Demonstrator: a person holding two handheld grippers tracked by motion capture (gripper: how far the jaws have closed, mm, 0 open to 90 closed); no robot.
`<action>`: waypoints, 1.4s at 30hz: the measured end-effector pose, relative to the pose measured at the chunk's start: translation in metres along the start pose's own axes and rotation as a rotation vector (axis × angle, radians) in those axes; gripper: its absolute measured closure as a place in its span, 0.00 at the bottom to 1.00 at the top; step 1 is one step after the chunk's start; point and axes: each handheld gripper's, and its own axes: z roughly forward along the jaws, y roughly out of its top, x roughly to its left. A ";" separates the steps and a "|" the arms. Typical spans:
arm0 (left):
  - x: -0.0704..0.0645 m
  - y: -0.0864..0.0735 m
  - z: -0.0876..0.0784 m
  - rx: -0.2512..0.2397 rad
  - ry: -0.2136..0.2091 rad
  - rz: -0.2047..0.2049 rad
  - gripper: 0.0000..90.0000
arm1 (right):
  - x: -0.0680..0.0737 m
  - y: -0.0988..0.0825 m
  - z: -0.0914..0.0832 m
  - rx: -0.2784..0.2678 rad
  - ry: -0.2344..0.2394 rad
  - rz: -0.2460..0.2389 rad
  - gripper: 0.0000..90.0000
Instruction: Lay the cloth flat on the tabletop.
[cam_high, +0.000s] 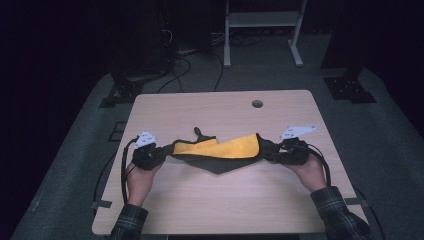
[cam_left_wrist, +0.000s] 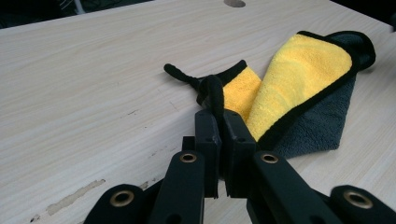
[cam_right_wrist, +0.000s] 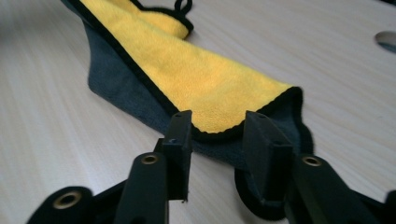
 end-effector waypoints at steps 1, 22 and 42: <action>0.000 0.000 0.000 0.000 0.000 0.000 0.96 | 0.000 0.000 0.006 0.010 -0.006 -0.006 0.65; 0.000 0.002 -0.002 -0.023 -0.015 -0.002 0.96 | -0.003 0.003 0.036 0.011 -0.071 -0.005 0.96; -0.016 0.094 -0.058 -0.368 -0.024 0.033 0.96 | -0.013 0.075 -0.091 -0.319 -0.141 -0.023 0.98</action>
